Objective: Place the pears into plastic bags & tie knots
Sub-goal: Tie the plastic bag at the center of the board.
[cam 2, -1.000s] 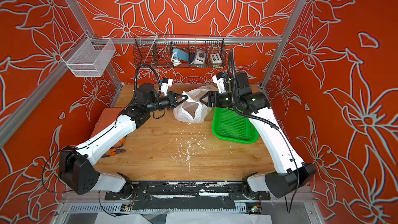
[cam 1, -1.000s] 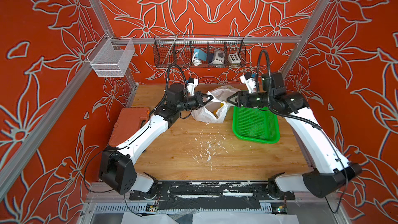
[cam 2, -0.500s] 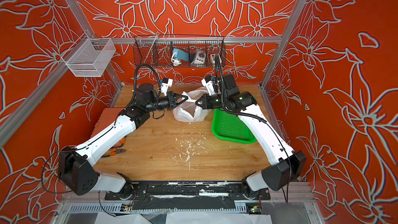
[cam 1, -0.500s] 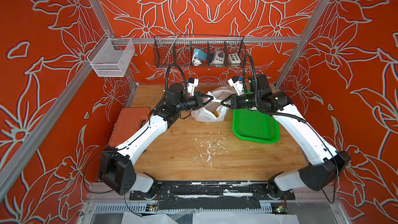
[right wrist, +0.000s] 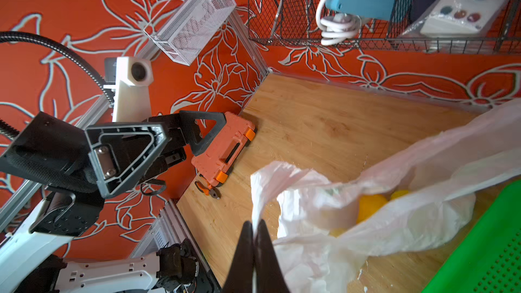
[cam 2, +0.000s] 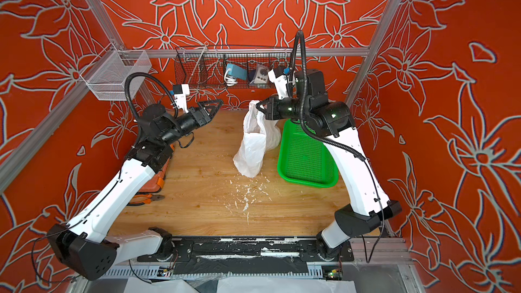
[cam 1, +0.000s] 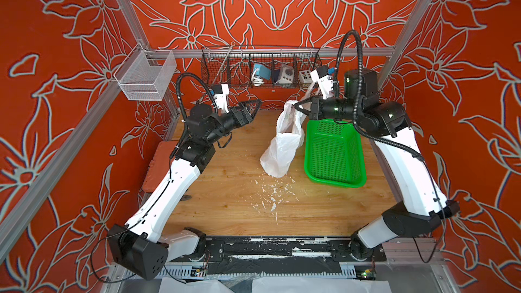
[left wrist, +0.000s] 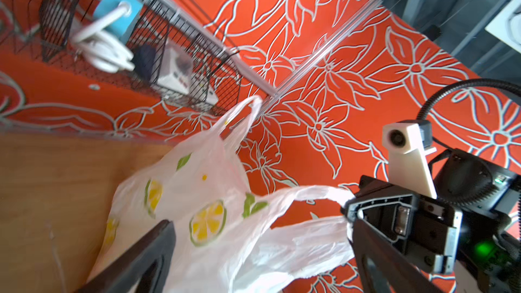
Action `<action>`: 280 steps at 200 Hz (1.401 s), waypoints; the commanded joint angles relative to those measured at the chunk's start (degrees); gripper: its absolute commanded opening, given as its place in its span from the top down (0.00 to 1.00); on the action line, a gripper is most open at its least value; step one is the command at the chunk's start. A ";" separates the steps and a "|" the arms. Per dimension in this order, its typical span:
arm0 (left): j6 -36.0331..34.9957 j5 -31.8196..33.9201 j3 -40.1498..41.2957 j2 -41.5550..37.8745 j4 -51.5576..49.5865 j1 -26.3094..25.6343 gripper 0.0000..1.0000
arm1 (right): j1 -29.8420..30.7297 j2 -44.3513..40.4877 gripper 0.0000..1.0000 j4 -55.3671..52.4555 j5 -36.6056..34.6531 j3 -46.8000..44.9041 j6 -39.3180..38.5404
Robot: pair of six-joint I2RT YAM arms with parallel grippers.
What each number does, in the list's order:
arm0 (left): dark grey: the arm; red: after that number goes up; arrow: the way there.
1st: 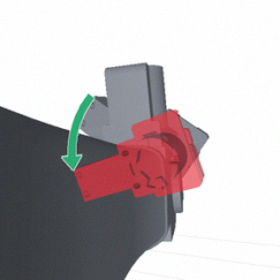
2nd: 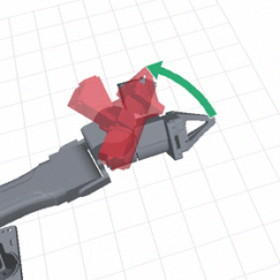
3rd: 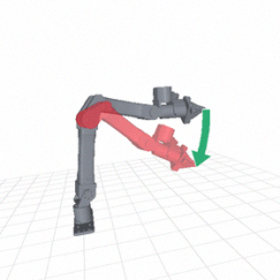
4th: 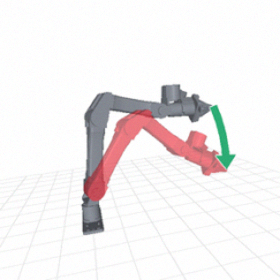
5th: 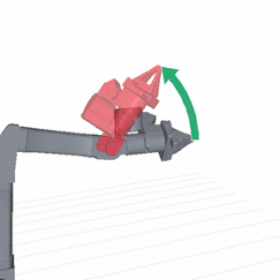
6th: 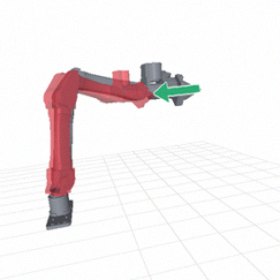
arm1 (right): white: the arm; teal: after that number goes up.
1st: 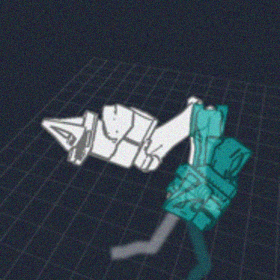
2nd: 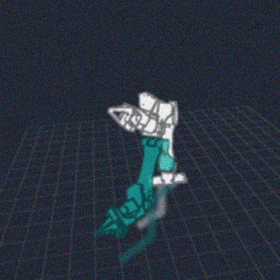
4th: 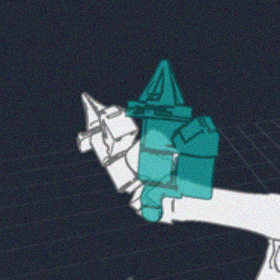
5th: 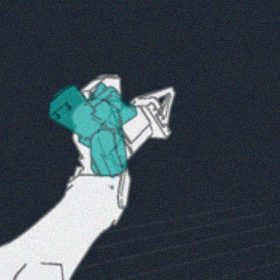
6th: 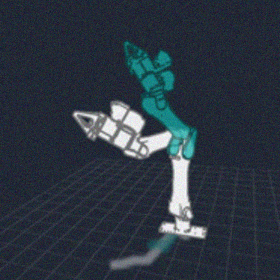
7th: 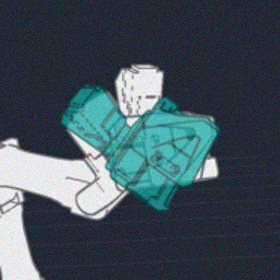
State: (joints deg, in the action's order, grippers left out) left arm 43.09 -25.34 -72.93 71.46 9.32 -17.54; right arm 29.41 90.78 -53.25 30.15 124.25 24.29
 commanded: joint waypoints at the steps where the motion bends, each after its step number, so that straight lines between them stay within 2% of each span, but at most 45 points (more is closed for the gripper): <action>1: -5.32 -1.72 0.03 3.78 4.81 -0.30 0.03 | 1.38 3.68 1.00 -5.08 -2.57 3.13 -1.09; 27: -9.76 -6.19 3.45 4.35 12.41 -2.59 0.02 | 2.10 6.41 1.00 -5.52 -4.24 5.99 -0.92; 53: -15.49 -5.71 6.09 2.74 11.35 -7.54 0.02 | 2.47 8.54 1.00 -6.25 -4.84 8.08 -0.98; 79: -16.24 -0.11 8.84 2.48 13.86 -11.70 0.02 | 3.00 9.11 1.00 -6.43 -5.13 8.64 -0.83; 108: -21.86 11.02 6.69 5.30 9.75 -16.61 0.02 | 3.67 9.02 1.00 -6.00 -5.06 8.56 -0.43; 127: -23.30 15.28 5.17 7.86 9.22 -19.17 0.03 | 4.00 8.69 1.00 -5.31 -5.09 8.64 0.26; 144: -23.56 18.98 4.11 9.86 7.89 -20.72 0.19 | 4.16 8.36 1.00 -4.77 -5.32 9.01 0.75; 152: -23.18 20.68 4.46 10.02 8.13 -20.94 0.31 | 4.12 8.14 1.00 -4.73 -5.59 9.37 0.84; 160: -22.73 22.21 5.45 9.79 9.31 -20.96 0.47 | 4.12 7.94 1.00 -4.75 -5.71 9.52 0.84; 175: -22.97 23.73 7.53 8.54 12.14 -20.87 0.83 | 4.02 7.12 1.00 -4.68 -6.72 9.27 0.52; 179: -23.26 23.64 7.82 8.19 12.51 -20.75 0.90 | 3.95 6.71 0.89 -4.48 -7.34 9.01 0.35; 186: -23.83 22.67 7.97 7.82 12.71 -20.34 1.00 | 3.74 5.67 0.65 -3.60 -8.57 7.90 -0.08; 191: -24.17 21.41 7.89 7.59 12.62 -19.91 1.00 | 3.44 4.57 0.50 -2.57 -9.60 6.64 -0.23; 196: -24.37 19.80 7.80 7.35 12.73 -19.36 1.00 | 2.86 3.31 0.41 -1.20 -10.45 4.85 -0.15; 203: -24.53 16.59 7.97 7.07 13.30 -18.38 1.00 | 1.73 1.42 0.34 1.63 -10.32 1.91 0.02; 217: -24.34 9.71 7.78 6.68 13.74 -15.92 1.00 | -1.37 -1.79 0.25 8.09 -7.02 -4.05 0.86; 241: -22.12 -4.28 5.87 7.61 12.86 -10.70 1.00 | -6.26 -4.36 0.19 19.17 6.17 -12.16 0.36; 261: -20.37 -13.57 3.66 9.28 12.32 -7.43 1.00 | -6.82 -4.12 0.15 23.09 12.38 -14.48 -2.83; 280: -19.38 -21.28 -0.13 12.22 10.21 -5.80 1.00 | -6.66 -2.85 0.13 27.21 17.59 -15.98 -2.64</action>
State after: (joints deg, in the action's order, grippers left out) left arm 22.13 -31.42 -68.27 81.12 19.68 -24.77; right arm 22.15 86.13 -35.09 37.23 110.37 23.31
